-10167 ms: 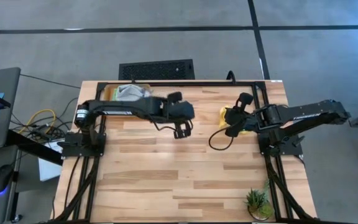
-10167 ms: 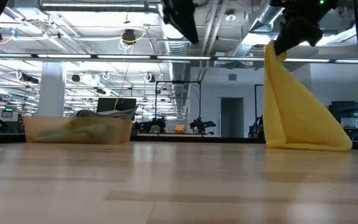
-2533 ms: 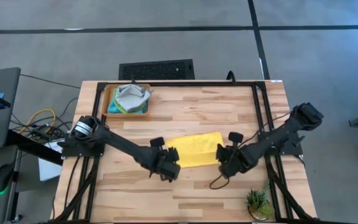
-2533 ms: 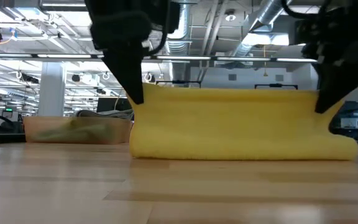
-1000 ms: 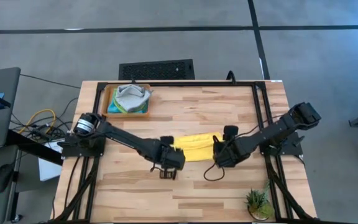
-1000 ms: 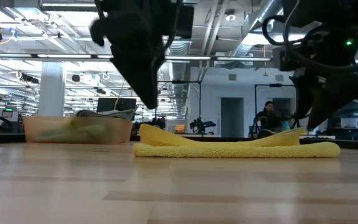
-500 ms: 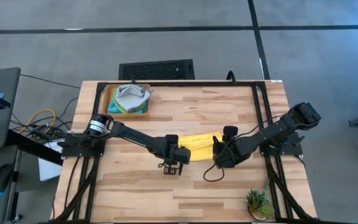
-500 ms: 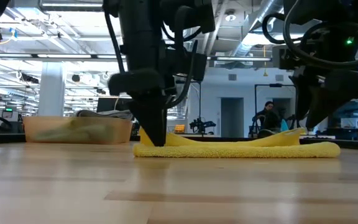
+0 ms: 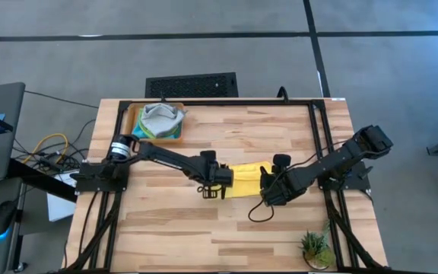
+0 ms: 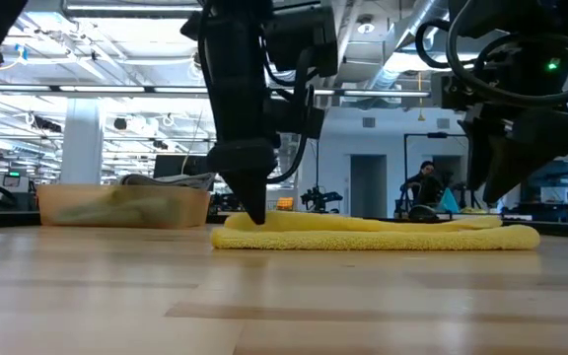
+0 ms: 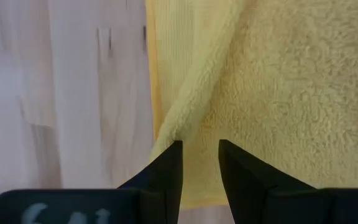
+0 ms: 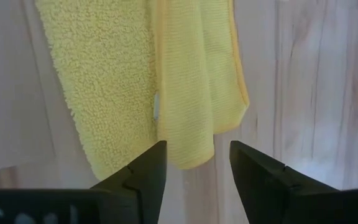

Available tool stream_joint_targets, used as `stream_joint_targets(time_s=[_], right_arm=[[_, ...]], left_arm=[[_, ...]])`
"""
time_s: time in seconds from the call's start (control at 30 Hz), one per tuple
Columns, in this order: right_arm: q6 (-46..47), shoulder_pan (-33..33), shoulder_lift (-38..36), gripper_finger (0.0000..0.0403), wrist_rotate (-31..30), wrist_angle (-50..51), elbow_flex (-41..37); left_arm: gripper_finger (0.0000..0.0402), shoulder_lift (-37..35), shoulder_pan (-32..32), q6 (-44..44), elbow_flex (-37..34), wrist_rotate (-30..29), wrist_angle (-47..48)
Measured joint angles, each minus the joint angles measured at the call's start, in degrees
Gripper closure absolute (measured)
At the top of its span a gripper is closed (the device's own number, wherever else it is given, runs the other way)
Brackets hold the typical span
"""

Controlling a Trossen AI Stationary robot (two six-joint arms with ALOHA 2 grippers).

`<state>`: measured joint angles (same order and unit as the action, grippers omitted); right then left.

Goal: Fold microfiber towels
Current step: Fold the yellow microfiber cloth

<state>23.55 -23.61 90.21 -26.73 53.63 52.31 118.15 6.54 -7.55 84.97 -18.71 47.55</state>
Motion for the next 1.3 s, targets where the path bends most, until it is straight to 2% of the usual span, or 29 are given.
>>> stream_joint_targets(time_s=[0.1,0.3,0.47,0.67,0.87,1.0,1.3], right_arm=[[0.00,0.00,0.00,0.0205,0.02,0.25,0.00],[1.18,-0.02,-2.15,0.0206,-0.21,1.38,0.04],[1.95,-0.05,-4.48,0.0206,-0.36,1.33,0.07],[1.69,-0.76,-6.62,0.0211,-0.88,1.14,0.10],[1.51,-3.10,-8.38,0.0211,-2.03,0.84,0.14],[1.51,-4.61,-9.06,0.0213,-2.12,0.65,0.11],[1.42,-5.77,-9.40,0.0215,-3.64,-1.81,0.15]], left_arm=[[0.0306,-0.63,0.08,-0.92,-0.01,1.92,2.05],[0.0306,-5.14,4.10,-4.21,0.02,0.54,7.50],[0.0306,-5.45,9.49,-5.05,0.04,0.51,5.36],[0.0306,-3.21,13.97,-5.45,0.02,-2.67,0.98],[0.0306,0.39,14.70,-5.64,-0.05,-3.39,-1.37],[0.0306,1.55,14.50,-6.46,0.02,-6.26,-2.63],[0.0306,1.99,14.45,-7.79,0.02,-4.63,-3.41]])
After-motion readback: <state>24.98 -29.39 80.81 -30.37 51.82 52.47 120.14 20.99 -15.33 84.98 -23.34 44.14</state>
